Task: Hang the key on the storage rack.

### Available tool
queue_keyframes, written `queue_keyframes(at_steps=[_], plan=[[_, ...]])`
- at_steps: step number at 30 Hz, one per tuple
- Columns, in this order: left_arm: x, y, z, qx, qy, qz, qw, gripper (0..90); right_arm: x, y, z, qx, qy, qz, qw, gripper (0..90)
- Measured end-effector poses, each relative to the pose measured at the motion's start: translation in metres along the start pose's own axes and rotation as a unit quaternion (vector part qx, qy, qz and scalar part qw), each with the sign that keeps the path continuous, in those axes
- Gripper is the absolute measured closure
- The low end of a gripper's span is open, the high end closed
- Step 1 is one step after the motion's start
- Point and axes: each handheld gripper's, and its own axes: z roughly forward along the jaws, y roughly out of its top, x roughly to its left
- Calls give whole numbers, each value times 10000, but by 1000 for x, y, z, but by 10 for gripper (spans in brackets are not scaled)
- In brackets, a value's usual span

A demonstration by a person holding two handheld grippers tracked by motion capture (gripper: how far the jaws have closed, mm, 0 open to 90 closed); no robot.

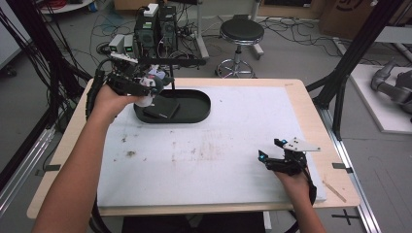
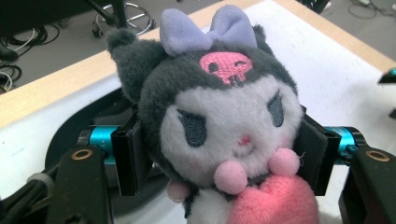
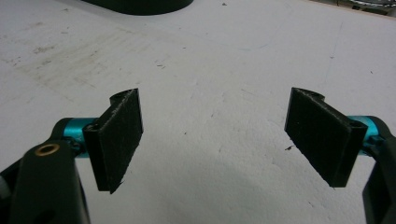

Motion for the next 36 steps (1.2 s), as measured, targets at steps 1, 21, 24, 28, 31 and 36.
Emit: queue_keyframes(at_steps=[1,21,24,28,31,36], plan=[[3,2,3,7,40,-52,10000,324,0,0,0,1,3,21,10000,198],[42,26,18,-526,353,-673,9957,324,-8,-1,1,1,-47,64,10000,198],[46,28,20,-524,359,-686,9956,323,-7,-1,0,-1,-49,61,10000,198],[49,33,23,-429,425,-645,9961,323,-8,-1,-1,-3,-72,51,10000,198],[49,37,24,-481,389,-645,9960,323,-8,-2,-2,1,-69,66,10000,198],[44,39,25,-461,394,-552,9966,324,-11,-3,-4,-26,-128,92,9999,198]])
